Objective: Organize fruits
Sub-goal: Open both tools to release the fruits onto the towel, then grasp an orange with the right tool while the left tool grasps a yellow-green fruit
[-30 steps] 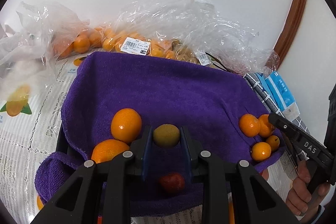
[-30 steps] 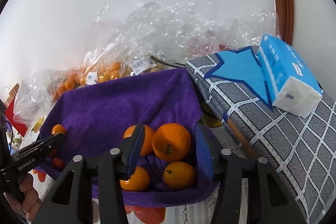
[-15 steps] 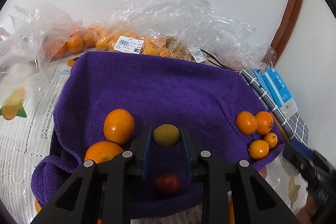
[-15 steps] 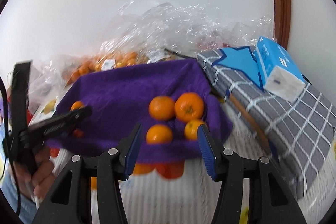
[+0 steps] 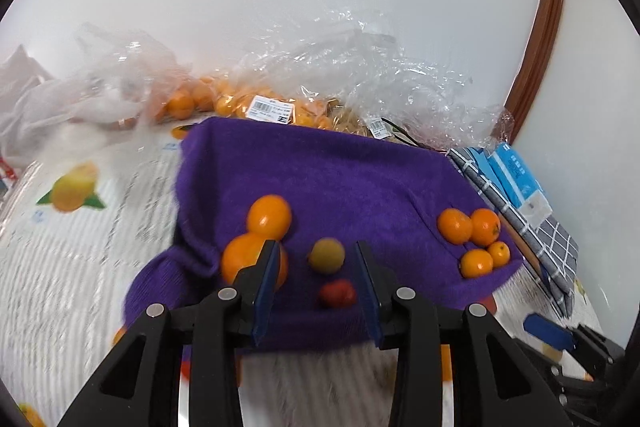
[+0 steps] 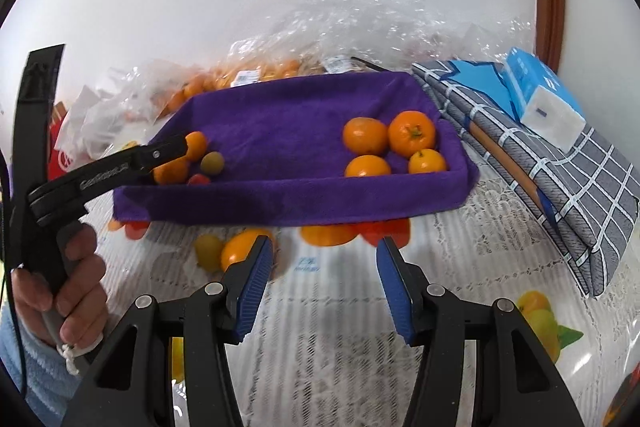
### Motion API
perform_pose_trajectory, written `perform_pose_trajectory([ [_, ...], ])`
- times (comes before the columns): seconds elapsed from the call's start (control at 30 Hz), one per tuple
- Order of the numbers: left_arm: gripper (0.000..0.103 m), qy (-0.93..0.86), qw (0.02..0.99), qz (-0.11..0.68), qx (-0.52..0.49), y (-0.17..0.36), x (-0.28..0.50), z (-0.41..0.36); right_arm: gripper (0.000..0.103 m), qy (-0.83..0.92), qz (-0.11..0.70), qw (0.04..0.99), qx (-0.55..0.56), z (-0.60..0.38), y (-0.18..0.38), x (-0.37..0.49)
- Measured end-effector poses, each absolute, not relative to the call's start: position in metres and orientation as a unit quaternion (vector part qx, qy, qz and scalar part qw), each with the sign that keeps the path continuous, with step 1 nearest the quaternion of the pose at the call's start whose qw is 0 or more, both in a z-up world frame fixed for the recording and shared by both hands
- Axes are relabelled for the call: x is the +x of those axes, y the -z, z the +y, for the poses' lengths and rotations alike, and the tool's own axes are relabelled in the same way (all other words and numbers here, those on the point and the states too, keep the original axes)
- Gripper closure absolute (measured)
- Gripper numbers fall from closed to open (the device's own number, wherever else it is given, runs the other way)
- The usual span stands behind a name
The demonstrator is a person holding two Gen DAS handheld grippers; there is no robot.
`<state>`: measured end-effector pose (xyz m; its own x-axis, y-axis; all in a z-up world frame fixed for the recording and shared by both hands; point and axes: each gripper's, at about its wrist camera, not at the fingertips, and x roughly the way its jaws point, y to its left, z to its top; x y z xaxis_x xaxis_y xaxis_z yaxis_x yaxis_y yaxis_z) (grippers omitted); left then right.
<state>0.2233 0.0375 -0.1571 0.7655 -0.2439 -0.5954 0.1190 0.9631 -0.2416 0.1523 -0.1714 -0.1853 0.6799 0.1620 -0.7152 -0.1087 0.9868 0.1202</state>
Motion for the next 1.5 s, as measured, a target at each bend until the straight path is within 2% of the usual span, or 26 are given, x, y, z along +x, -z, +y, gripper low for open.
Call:
perform_pose_trajectory([
  [0.3, 0.066, 0.083, 0.922, 0.362, -0.108, 0.167, 0.181, 0.059, 0.05, -0.084, 0.402, 0.912, 0.002, -0.159, 0.192, 0.141],
  [0.47, 0.066, 0.087, 0.912, 0.381, -0.126, 0.175, 0.171, 0.066, 0.053, -0.093, 0.407, 0.909, 0.005, -0.156, 0.197, 0.142],
  [0.73, 0.066, 0.082, 0.9, 0.396, -0.163, 0.182, 0.179, 0.077, 0.058, -0.102, 0.417, 0.903, 0.003, -0.146, 0.204, 0.15],
  [1.37, 0.066, 0.075, 0.904, 0.388, -0.163, 0.182, 0.182, 0.076, 0.058, -0.153, 0.428, 0.891, 0.01, -0.122, 0.208, 0.18],
  [1.5, 0.066, 0.073, 0.906, 0.386, -0.155, 0.182, 0.183, 0.075, 0.067, -0.138, 0.452, 0.881, -0.004, -0.118, 0.218, 0.187],
])
